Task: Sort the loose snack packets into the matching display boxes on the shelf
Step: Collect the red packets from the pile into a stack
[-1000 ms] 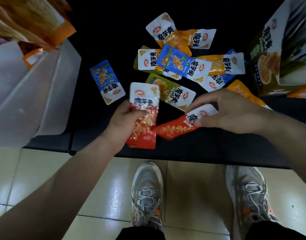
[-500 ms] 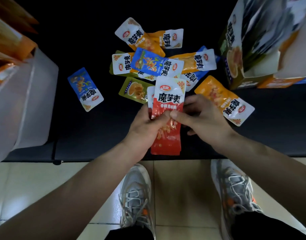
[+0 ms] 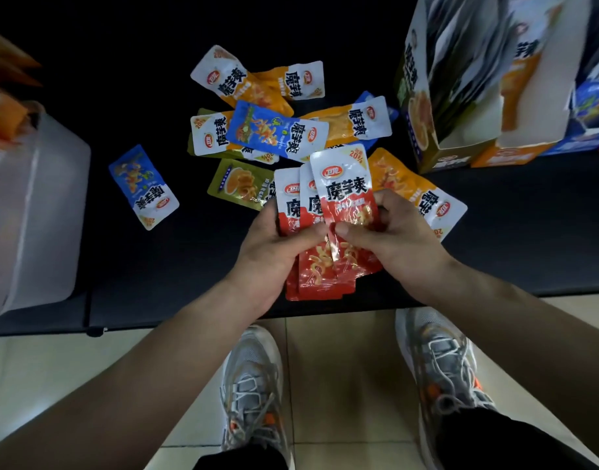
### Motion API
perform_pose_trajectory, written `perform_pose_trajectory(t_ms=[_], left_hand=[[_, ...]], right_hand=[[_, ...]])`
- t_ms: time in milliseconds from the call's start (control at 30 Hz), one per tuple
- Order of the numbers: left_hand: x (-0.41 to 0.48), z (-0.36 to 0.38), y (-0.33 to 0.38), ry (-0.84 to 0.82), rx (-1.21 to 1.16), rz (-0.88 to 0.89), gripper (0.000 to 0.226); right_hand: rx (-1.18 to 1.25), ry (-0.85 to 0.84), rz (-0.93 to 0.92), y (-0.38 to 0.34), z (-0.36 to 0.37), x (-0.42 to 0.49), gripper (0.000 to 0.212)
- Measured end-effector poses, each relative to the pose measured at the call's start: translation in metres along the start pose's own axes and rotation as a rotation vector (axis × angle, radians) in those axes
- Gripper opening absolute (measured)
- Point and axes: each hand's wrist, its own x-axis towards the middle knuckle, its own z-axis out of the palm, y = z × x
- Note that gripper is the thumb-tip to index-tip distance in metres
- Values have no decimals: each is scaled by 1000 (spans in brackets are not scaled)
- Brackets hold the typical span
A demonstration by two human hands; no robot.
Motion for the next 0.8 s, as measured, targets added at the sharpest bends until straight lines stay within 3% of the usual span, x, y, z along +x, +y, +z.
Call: perform_pose_trajectory(t_ms=[133, 233, 400, 533, 600, 667, 800], left_hand=[[-1, 2, 5, -104, -186, -74, 51], [0, 3, 6, -127, -128, -68, 57], [1, 8, 6, -35, -19, -20, 49], [2, 5, 8, 16, -135, -103, 34], [0, 4, 7, 60, 23, -15, 23], [-5, 7, 6, 82, 162, 75, 27], [-10, 11, 4, 127, 88, 86, 22]], right_hand=[[102, -15, 36, 1, -9, 1, 45], [149, -41, 27, 2, -11, 0, 43], [116, -38, 3, 2, -19, 0, 35], [70, 5, -18, 0, -23, -1, 31], [94, 5, -17, -2, -22, -4, 30], [146, 11, 0, -3, -17, -8, 28], [284, 62, 72, -7, -7, -13, 22]])
